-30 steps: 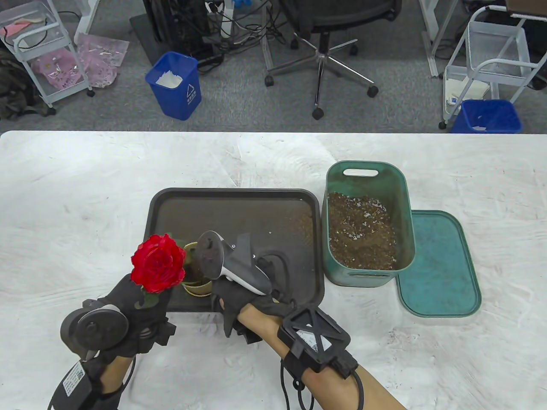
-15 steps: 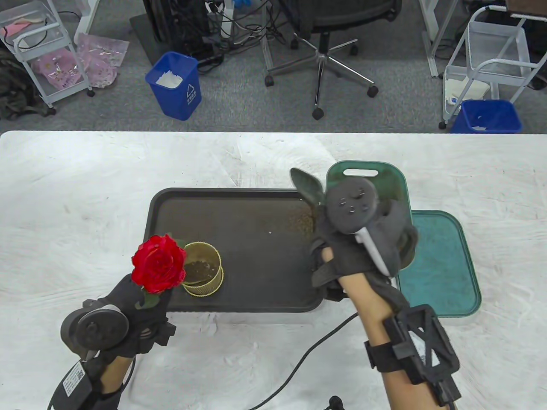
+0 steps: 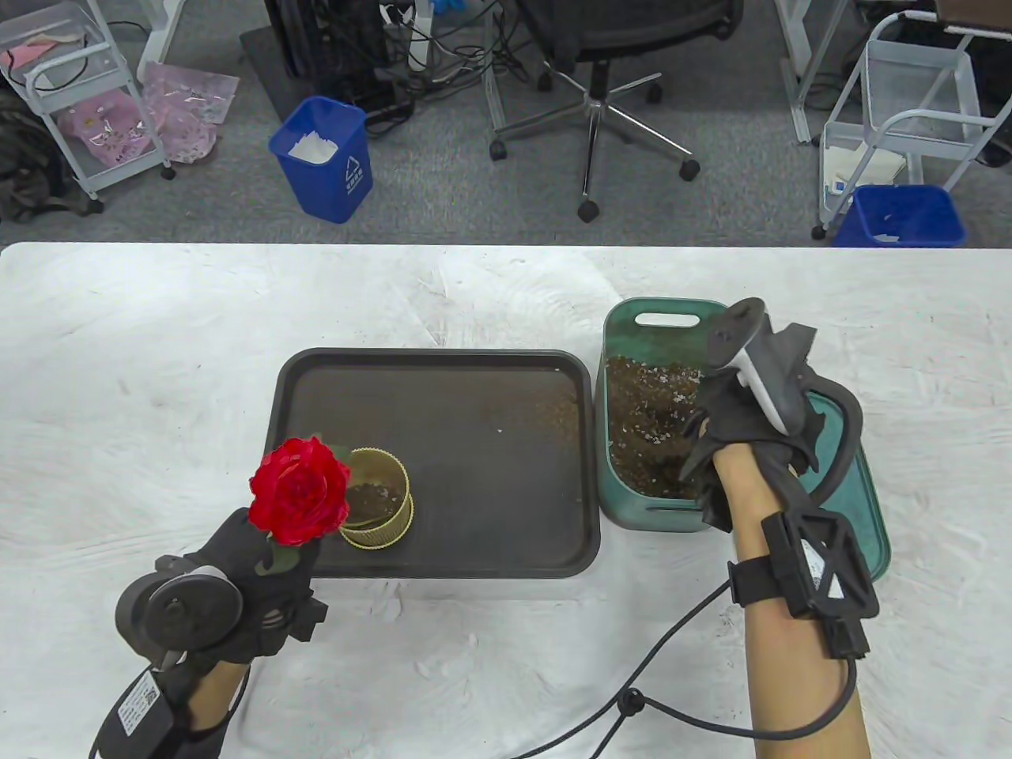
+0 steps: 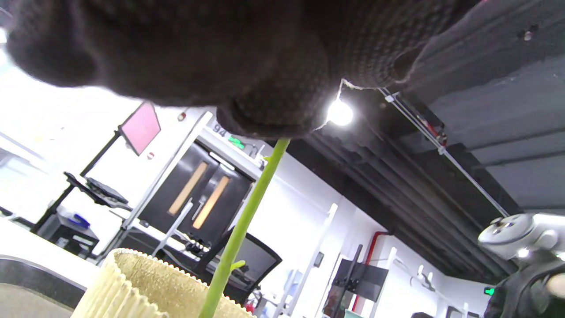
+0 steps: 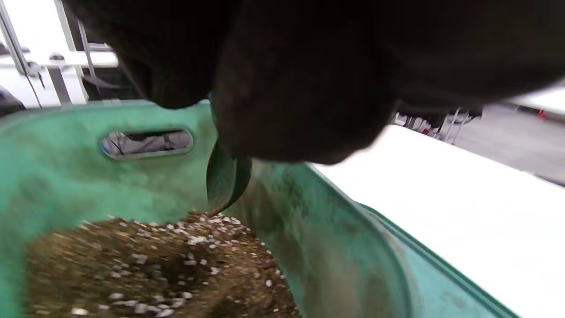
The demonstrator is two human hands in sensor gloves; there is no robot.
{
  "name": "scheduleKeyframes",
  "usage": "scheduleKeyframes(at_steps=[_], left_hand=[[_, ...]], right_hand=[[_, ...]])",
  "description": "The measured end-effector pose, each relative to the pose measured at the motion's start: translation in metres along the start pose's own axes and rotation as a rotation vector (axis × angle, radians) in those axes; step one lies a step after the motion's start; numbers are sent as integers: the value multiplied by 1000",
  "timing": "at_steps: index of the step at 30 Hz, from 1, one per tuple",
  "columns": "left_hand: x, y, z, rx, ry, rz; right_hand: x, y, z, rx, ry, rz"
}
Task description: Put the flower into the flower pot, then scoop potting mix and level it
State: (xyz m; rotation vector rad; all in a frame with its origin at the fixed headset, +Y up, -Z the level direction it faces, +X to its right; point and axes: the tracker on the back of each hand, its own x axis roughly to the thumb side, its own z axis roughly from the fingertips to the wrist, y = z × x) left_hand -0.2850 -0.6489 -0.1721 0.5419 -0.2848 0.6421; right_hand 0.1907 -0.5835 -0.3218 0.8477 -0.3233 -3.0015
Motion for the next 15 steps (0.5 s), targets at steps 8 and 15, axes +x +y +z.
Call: scheduleKeyframes(at_steps=[8, 15], left_hand=[[-4, 2, -1, 8, 23, -8], [-8, 4, -1, 17, 48, -12]], right_hand=[[14, 33, -41, 38, 79, 43], [26, 42, -61, 108, 59, -65]])
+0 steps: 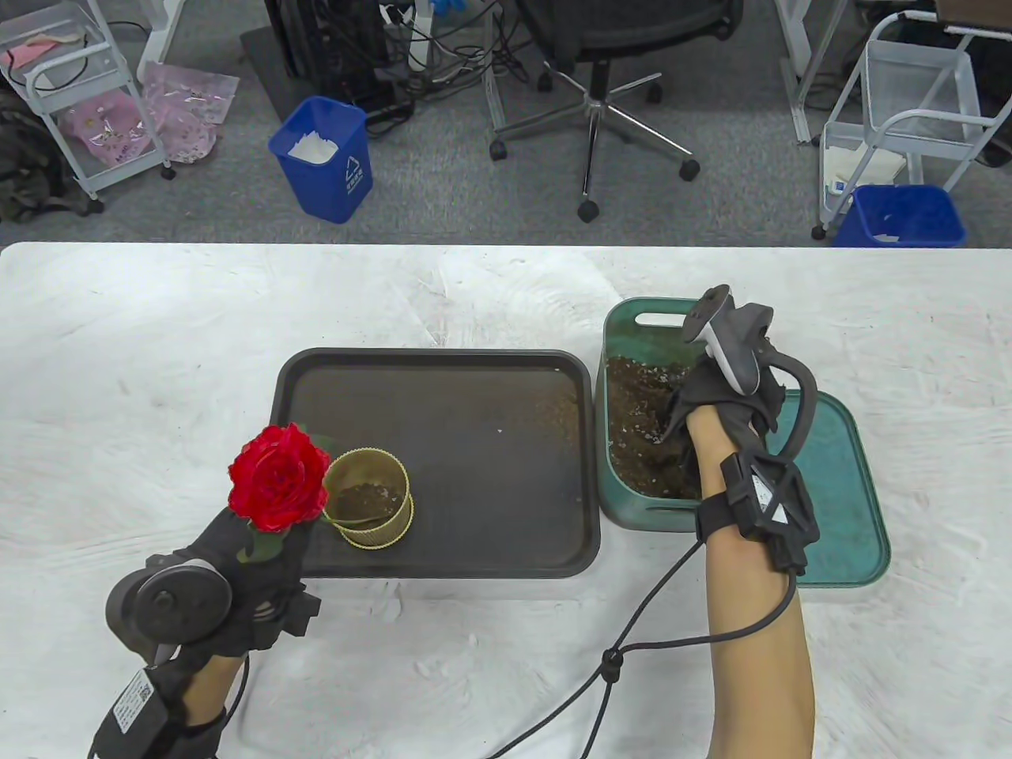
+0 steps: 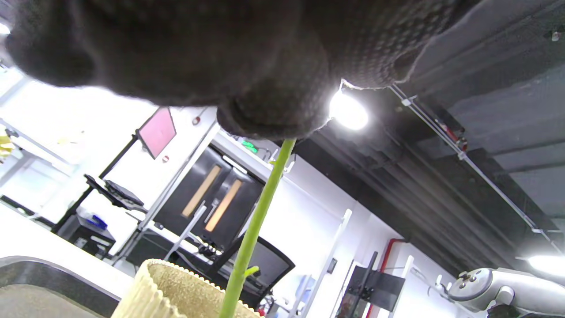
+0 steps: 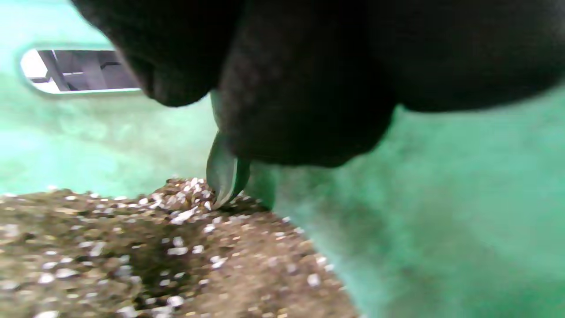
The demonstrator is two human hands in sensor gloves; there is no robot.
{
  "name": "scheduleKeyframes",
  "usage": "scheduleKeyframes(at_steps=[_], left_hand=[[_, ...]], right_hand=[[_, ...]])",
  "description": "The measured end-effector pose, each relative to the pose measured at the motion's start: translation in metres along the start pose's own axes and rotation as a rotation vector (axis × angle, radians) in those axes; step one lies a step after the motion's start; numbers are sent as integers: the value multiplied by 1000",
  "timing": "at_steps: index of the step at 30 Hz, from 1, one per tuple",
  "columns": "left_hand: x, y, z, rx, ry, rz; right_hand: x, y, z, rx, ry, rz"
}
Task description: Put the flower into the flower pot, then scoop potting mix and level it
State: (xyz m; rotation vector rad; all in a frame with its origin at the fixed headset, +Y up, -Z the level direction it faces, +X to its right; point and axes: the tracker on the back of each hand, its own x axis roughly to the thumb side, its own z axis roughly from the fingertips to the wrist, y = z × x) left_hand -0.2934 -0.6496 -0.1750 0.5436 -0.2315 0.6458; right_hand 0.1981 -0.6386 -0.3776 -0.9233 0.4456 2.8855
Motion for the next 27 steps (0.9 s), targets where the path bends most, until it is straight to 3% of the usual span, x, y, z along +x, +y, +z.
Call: scheduleKeyframes(at_steps=[13, 19, 27], left_hand=[[-4, 1, -1, 3, 16, 1], [-5, 1, -1, 3, 20, 7], [-1, 0, -1, -3, -2, 5]], right_hand=[[9, 13, -10, 247, -106, -254], [-6, 16, -11, 459, -149, -421], [-42, 15, 2, 558, -154, -651]])
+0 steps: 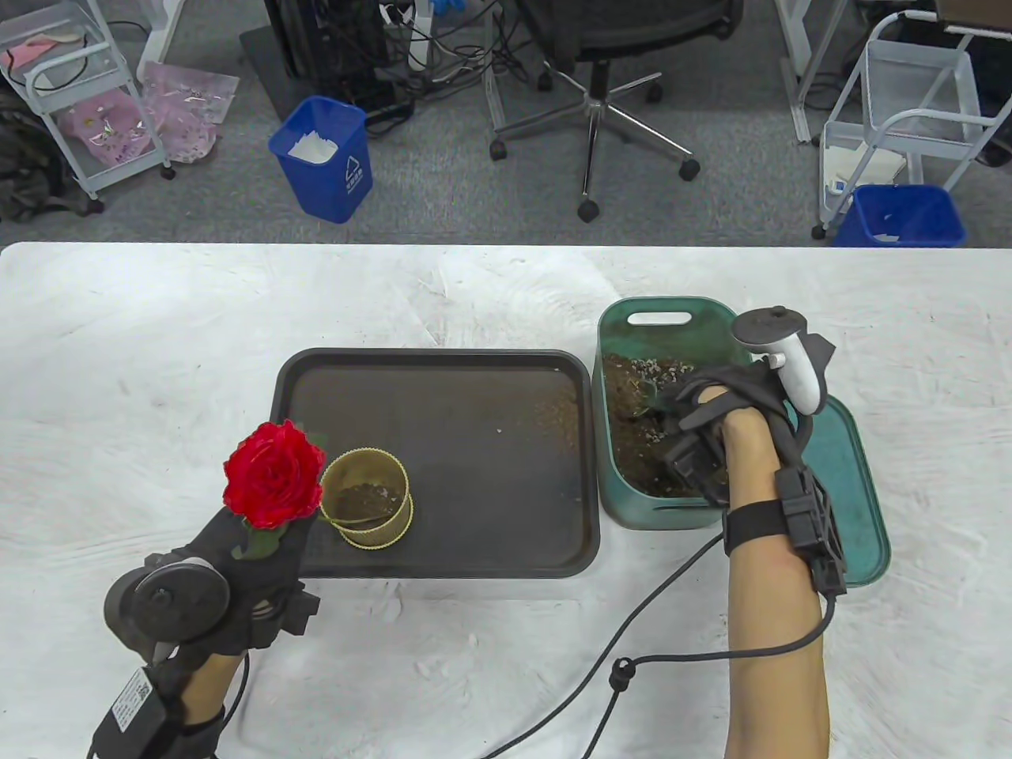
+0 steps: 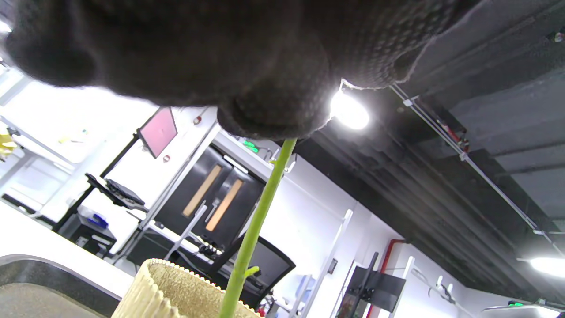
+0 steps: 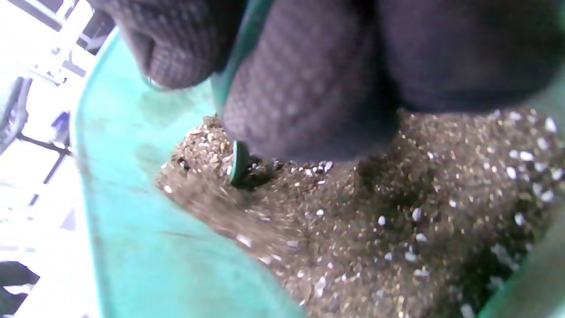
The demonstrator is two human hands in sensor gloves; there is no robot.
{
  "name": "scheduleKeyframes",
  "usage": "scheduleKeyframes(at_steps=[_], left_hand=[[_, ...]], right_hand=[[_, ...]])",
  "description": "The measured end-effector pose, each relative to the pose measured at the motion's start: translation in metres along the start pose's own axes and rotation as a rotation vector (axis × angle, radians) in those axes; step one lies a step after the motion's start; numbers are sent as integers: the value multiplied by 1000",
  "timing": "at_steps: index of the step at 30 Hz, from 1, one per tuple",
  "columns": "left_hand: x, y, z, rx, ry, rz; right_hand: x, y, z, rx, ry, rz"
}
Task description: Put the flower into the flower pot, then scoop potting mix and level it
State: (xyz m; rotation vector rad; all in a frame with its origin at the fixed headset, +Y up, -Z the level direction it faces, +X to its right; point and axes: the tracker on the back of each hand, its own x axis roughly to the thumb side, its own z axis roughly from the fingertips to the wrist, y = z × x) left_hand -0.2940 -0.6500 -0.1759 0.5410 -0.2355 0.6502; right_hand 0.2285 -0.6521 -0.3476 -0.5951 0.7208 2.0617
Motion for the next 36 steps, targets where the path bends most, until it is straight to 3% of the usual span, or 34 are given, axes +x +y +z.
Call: scheduleKeyframes(at_steps=[15, 22, 29, 36], left_hand=[[-1, 0, 0, 1, 4, 2], [-1, 0, 0, 0, 4, 4], [0, 0, 0, -4, -4, 5], [0, 0, 1, -2, -11, -9]], right_hand=[[-26, -24, 65, -110, -89, -314], [-14, -17, 101, -84, -198, -296], [21, 22, 126, 0, -316, -185], [56, 91, 132, 123, -383, -26]])
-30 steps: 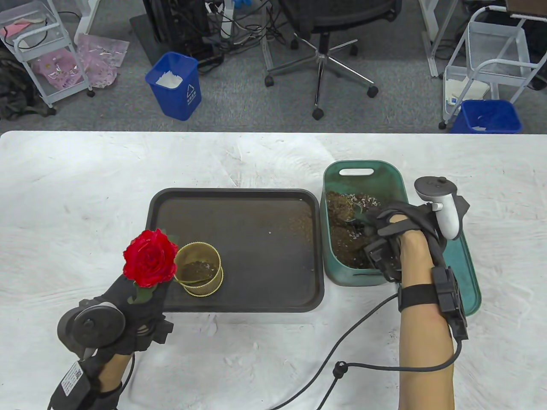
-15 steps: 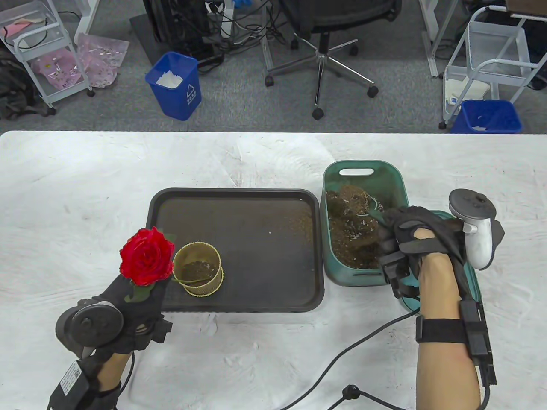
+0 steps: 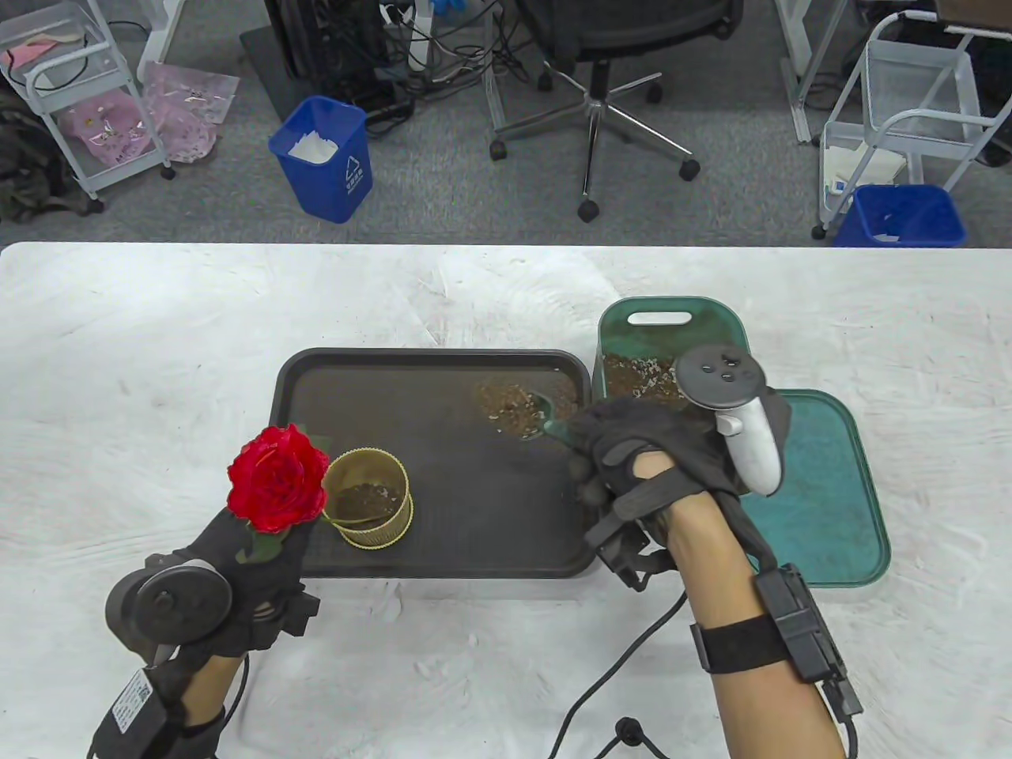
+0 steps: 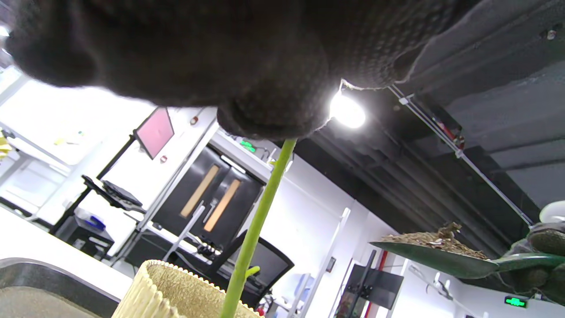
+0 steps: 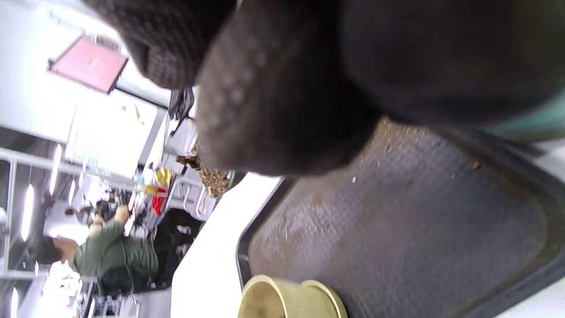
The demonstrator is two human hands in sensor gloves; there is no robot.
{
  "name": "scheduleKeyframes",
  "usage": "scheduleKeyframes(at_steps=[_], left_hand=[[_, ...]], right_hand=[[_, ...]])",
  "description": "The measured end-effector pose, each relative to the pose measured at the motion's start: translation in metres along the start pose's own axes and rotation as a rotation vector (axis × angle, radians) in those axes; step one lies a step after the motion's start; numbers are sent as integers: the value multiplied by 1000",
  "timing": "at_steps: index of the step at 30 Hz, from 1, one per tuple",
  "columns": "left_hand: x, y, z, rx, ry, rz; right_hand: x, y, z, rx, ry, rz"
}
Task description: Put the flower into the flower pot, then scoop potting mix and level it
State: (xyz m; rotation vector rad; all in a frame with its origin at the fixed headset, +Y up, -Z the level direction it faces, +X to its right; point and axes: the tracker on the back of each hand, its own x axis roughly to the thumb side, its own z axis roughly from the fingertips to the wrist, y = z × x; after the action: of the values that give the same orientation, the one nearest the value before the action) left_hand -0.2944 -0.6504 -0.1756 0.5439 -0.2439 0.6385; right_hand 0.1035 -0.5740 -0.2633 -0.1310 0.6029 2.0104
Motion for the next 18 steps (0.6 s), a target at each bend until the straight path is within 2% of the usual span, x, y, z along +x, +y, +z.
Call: scheduleKeyframes(at_steps=[6, 11, 15, 18], left_hand=[[-1, 0, 0, 0, 7, 5], [0, 0, 0, 0, 7, 4], [-1, 0, -1, 0, 8, 2], [-1, 1, -1, 2, 13, 1]], right_hand=[[7, 58, -22, 91, 5, 91], [5, 100, -38, 118, 15, 170], [9, 124, -40, 80, -22, 272], [18, 139, -39, 6, -81, 400]])
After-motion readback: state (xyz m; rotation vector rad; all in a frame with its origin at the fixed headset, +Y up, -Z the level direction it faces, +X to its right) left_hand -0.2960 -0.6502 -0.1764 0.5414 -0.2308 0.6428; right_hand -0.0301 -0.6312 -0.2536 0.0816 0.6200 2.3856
